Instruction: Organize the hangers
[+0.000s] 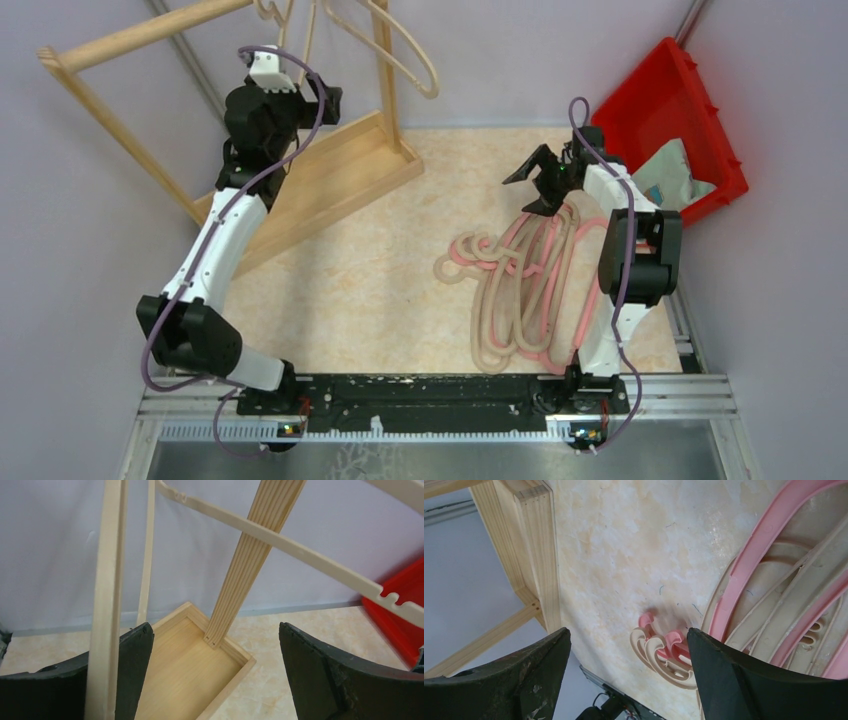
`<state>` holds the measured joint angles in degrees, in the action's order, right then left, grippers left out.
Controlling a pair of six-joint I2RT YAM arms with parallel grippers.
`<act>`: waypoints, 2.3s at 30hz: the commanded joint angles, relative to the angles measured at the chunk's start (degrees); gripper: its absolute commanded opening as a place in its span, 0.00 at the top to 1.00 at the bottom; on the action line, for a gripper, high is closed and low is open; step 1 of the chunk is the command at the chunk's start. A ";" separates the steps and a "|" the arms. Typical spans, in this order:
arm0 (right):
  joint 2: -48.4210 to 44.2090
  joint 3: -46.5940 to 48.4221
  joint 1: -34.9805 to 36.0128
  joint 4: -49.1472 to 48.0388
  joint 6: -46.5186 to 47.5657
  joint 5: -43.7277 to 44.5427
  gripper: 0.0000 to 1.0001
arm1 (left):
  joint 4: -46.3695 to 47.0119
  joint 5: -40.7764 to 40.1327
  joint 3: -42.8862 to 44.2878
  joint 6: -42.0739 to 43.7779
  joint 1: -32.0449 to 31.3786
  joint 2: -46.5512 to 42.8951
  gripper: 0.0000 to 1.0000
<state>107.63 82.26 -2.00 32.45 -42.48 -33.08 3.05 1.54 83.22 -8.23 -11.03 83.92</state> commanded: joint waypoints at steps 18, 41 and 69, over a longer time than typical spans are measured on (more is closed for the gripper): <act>-2.43 1.02 0.00 -1.92 0.28 -0.85 0.15 | 19.08 14.70 -4.99 -6.92 3.12 0.64 0.00; -1.55 0.19 -0.04 -3.01 0.16 -1.72 0.15 | 9.51 15.02 -1.73 -13.68 3.03 -3.83 0.00; -4.17 -0.89 -0.02 -1.30 0.67 -0.26 0.15 | -12.55 4.50 -4.83 -4.15 3.03 -5.17 0.00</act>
<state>107.63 82.11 -2.00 32.29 -42.54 -33.69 2.28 7.60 79.00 -15.55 -8.19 80.93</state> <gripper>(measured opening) 0.851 1.000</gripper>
